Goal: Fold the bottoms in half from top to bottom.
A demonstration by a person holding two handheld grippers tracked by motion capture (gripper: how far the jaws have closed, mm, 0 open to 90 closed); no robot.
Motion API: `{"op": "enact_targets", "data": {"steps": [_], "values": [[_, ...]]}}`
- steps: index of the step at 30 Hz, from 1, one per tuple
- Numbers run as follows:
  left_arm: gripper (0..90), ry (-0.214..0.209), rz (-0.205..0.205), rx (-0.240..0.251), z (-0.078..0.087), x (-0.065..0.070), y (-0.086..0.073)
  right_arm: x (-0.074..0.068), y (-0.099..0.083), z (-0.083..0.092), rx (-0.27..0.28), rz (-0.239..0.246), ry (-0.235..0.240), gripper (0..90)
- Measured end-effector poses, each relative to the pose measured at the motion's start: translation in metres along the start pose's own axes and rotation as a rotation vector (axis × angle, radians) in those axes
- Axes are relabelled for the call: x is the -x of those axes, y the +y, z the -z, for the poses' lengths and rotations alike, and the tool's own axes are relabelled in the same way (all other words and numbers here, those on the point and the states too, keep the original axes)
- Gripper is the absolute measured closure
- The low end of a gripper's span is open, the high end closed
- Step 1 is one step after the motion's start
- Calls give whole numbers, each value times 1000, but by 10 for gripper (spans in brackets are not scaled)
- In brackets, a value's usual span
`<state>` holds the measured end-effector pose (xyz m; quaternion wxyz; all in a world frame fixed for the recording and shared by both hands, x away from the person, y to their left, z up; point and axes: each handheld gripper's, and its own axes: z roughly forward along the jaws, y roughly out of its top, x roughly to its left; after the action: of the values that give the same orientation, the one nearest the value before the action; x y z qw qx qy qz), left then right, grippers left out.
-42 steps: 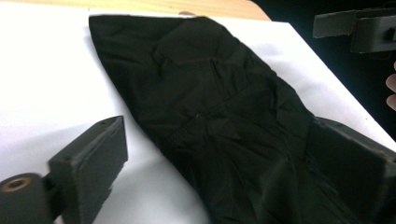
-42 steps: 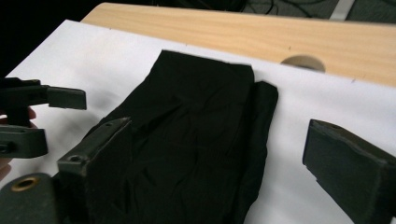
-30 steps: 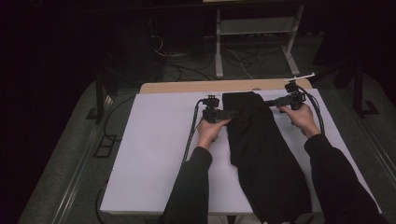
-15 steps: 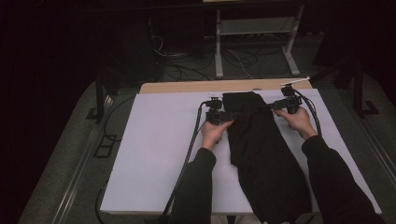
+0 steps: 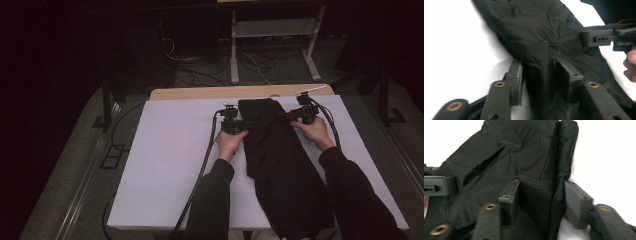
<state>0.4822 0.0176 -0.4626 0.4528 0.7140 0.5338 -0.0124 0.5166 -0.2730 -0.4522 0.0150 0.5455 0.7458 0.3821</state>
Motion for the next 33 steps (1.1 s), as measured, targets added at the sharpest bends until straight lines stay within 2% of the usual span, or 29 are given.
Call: {"op": "enact_targets", "data": {"steps": [4, 8, 11, 13, 18, 21, 30, 33], "values": [[681, -3, -3, 1, -1, 1, -1, -1, -1, 0, 15, -5, 13, 644], [737, 1, 2, 2, -1, 2, -1, -2, -2, 1, 22, -4, 27, 739], [793, -3, 46, 33, -1, 2, -3, -3, -2, 1, 15, 1, 22, 802], [824, -5, 48, 48, -1, 3, -4, -5, -1, 1, 4, 7, 21, 814], [838, 6, 3, 38, 1, 5, -3, -10, 0, 4, 0, 38, 5, 827], [840, 10, -5, 43, 4, 5, -2, -11, 0, 8, 4, 43, 22, 829], [848, -7, -77, 75, 17, 15, -2, -24, -8, 22, 42, 92, 32, 832], [848, -24, -88, 92, 22, 18, -4, -26, -11, 30, 65, 88, 57, 832]]}}
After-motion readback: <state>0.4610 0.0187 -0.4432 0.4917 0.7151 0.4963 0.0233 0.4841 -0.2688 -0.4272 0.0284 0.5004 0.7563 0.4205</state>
